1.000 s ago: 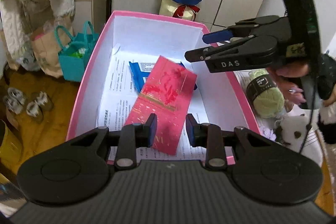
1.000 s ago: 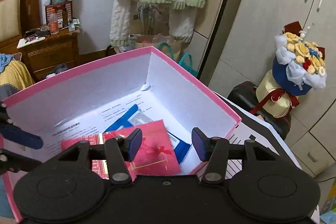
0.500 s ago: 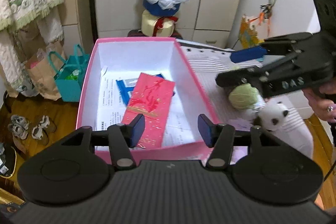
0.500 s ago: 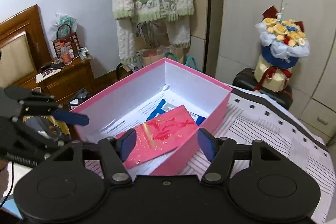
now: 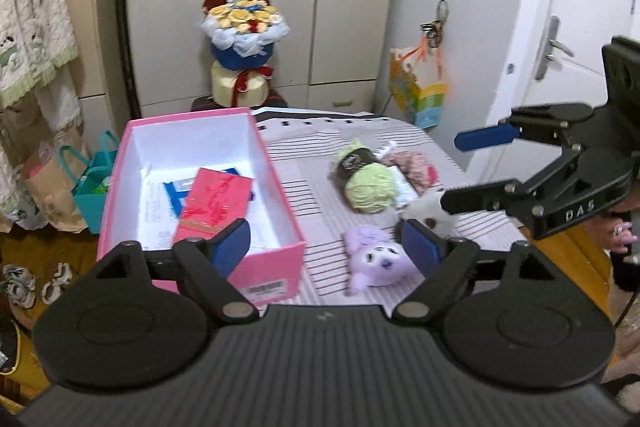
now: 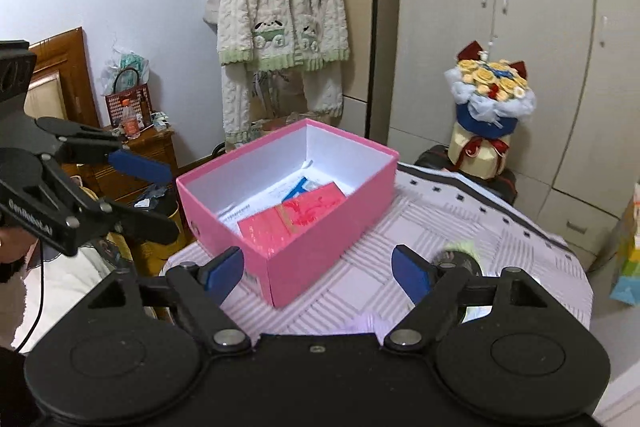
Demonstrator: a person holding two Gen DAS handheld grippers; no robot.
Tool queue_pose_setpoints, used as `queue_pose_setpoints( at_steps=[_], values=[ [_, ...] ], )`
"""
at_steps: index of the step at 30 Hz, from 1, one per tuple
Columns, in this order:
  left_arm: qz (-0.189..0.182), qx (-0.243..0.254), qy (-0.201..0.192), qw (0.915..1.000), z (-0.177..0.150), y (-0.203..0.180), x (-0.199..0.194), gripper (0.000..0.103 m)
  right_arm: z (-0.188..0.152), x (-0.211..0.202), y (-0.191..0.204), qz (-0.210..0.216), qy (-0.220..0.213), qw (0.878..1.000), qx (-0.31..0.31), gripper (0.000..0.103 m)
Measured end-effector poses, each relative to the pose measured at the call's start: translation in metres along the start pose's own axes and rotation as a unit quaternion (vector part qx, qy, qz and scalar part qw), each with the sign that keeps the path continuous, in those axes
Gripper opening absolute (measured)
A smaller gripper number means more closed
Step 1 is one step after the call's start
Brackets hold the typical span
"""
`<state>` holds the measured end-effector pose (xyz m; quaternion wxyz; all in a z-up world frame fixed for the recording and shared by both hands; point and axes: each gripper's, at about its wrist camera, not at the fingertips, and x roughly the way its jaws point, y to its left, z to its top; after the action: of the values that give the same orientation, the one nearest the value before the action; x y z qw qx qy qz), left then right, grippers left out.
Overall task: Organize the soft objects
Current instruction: 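Move the left tool to the purple plush toy and grasp it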
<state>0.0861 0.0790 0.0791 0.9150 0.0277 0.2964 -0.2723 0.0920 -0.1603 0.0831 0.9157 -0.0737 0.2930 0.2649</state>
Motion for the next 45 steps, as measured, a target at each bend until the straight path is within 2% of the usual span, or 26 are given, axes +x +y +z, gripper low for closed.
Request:
queue_pose_setpoints(
  at_steps=[4, 11, 15, 21, 29, 36, 40, 45],
  values=[
    [-0.014, 0.002, 0.013, 0.9998, -0.006, -0.019, 0.014, 0.091, -0.027, -0.009, -0.004, 0.002, 0.006, 1.000, 0.001, 0.086],
    [-0.049, 0.026, 0.049, 0.9972, -0.012, -0.047, 0.054, 0.091, -0.069, -0.005, -0.009, 0.005, 0.018, 1.000, 0.004, 0.086],
    [-0.053, 0.034, 0.059, 0.9962, -0.016, -0.058, 0.076, 0.091, -0.093, 0.004, -0.006, 0.007, -0.004, 1.000, -0.022, 0.086],
    [-0.043, 0.047, 0.079, 0.9949, -0.020, -0.068, 0.113, 0.090, -0.105, 0.039, -0.004, 0.003, -0.022, 0.998, -0.057, 0.086],
    [-0.061, 0.015, 0.115, 0.9914, -0.037, -0.063, 0.158, 0.088, -0.127, 0.080, -0.014, 0.001, -0.060, 0.997, -0.039, 0.086],
    [-0.033, -0.017, 0.113, 0.9929, -0.048, -0.054, 0.190, 0.080, -0.143, 0.108, -0.027, -0.016, -0.064, 0.998, 0.011, 0.086],
    [-0.036, -0.050, 0.116, 0.9913, -0.056, -0.047, 0.200, 0.077, -0.151, 0.115, -0.035, -0.002, -0.066, 0.997, 0.043, 0.086],
    [-0.010, -0.089, 0.099, 0.9911, -0.065, -0.041, 0.206, 0.077, -0.156, 0.117, -0.039, 0.015, -0.083, 0.993, 0.085, 0.086]
  ],
)
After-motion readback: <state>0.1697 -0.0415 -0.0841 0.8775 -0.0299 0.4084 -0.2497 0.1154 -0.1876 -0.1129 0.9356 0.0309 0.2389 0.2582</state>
